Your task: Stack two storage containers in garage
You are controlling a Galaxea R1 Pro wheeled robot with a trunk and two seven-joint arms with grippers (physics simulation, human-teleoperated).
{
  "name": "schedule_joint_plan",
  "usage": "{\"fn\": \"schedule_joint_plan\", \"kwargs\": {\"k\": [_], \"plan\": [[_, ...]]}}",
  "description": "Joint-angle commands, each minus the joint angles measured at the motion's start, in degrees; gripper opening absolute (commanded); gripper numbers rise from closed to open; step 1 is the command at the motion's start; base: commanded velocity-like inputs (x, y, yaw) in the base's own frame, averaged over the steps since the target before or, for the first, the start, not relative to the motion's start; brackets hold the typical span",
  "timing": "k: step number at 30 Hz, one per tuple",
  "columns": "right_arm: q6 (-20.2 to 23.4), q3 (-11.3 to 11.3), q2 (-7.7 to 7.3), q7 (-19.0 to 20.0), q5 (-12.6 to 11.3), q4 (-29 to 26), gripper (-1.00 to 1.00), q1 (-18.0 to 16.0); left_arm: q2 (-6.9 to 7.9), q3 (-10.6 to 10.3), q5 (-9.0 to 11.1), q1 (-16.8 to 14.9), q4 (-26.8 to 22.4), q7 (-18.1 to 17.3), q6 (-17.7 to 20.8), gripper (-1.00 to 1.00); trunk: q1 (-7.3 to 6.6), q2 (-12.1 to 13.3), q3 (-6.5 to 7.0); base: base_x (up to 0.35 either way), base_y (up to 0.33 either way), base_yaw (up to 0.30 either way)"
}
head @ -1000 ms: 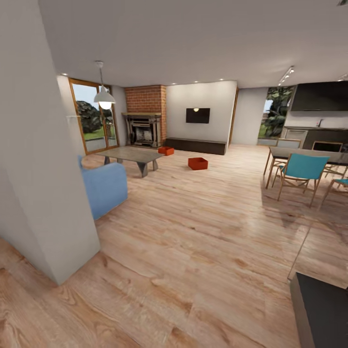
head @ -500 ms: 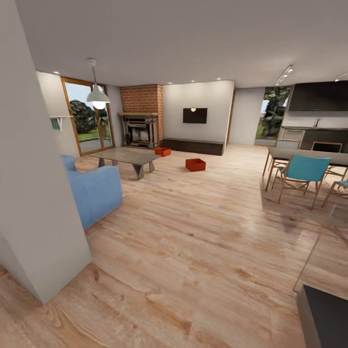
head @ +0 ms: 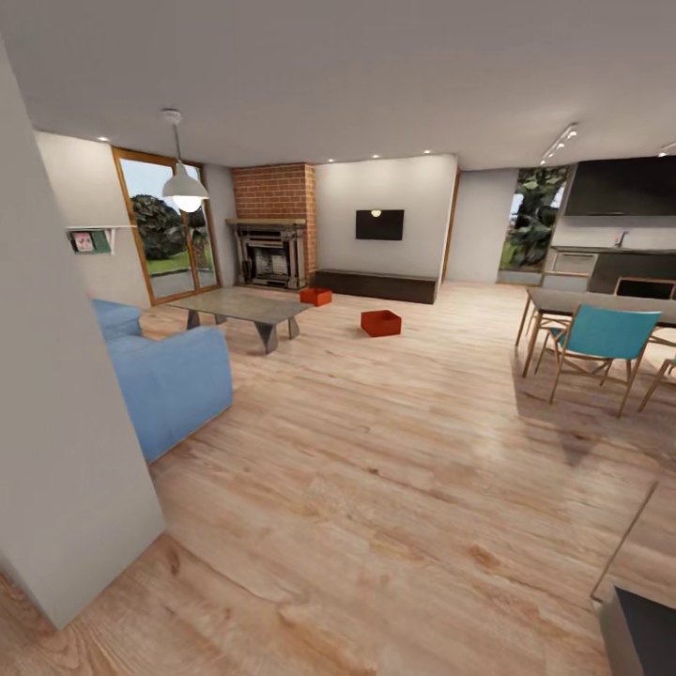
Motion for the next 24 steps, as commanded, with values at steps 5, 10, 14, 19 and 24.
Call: {"fn": "schedule_joint_plan", "kwargs": {"k": [5,10,14,19,24], "plan": [[-0.3,0.4,0.0,0.3,-0.6,0.2,1.0,-0.1,-0.02,0.3,0.4,0.0,0.0,0.0,-0.1,1.0,0.03,0.0,-0.05,0.323,0.0,0.0],[-0.3,0.4,0.01,0.3,-0.6,0.2,1.0,-0.1,-0.02,0.3,0.4,0.0,0.0,0.0,-0.1,1.0,0.03,0.0,-0.05,0.323,0.0,0.0],[-0.4,0.4,0.01,0.3,-0.4,0.2,1.0,-0.1,0.0,0.3,0.4,0.0,0.0,0.0,0.0,1.0,0.03,0.0,-0.05,0.323,0.0,0.0],[-0.3,0.4,0.16,-5.5,-0.1,0.2,1.0,-0.1,0.05,0.3,0.4,0.0,0.0,0.0,0.0,1.0,0.03,0.0,-0.05,0.323,0.0,0.0],[-0.4,0.2,0.45,-13.1,0.1,0.2,1.0,-0.1,0.03,0.3,0.4,0.0,0.0,0.0,0.0,1.0,0.03,0.0,-0.05,0.323,0.0,0.0]]}}
